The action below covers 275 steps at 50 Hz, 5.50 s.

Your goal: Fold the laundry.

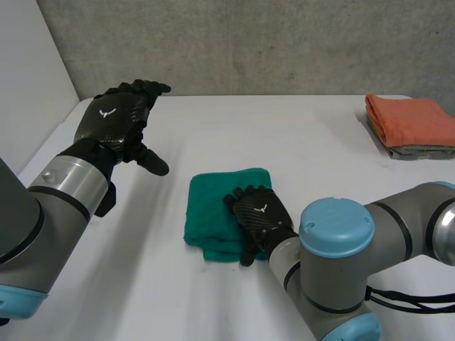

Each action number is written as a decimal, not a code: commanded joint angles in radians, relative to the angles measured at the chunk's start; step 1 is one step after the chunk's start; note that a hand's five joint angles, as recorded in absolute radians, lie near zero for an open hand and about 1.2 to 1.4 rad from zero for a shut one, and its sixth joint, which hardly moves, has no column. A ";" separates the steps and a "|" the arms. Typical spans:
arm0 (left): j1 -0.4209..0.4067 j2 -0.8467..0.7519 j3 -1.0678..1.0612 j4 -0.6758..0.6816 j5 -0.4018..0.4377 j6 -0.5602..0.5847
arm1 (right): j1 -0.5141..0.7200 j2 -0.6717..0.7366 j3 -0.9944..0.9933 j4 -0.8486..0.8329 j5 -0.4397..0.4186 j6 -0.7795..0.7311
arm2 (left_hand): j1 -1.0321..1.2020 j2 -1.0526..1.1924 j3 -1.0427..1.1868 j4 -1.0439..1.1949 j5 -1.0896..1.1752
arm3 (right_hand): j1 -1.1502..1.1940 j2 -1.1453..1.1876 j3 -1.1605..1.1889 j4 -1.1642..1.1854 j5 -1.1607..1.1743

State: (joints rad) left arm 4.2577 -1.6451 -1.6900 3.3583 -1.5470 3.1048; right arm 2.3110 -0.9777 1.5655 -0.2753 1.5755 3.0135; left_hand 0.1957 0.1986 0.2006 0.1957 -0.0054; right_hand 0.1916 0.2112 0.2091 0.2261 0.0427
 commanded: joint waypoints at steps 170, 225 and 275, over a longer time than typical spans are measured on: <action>0.001 -0.010 -0.002 0.010 0.001 -0.006 | 0.019 0.134 -0.042 -0.197 0.015 -0.171 | -0.021 -0.024 -0.026 -0.021 0.005 | 0.043 0.024 0.026 0.009 0.018; -0.001 -0.010 -0.002 0.010 0.001 -0.006 | 0.019 0.134 -0.042 -0.222 0.015 -0.182 | -0.021 -0.024 -0.026 -0.021 0.005 | 0.284 0.264 0.266 0.249 0.258; -0.001 -0.010 -0.002 0.010 0.001 -0.006 | 0.019 0.145 -0.021 -0.294 0.018 -0.216 | -0.021 -0.024 -0.026 -0.021 0.005 | 0.542 0.523 0.525 0.508 0.517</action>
State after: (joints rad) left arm 4.2568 -1.6552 -1.6920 3.3686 -1.5463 3.0986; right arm 2.3301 -0.8376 1.5448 -0.5690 1.5937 2.8009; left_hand 0.1957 0.1986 0.2006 0.1957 -0.0047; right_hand 0.5328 0.6225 0.6229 0.6214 0.4038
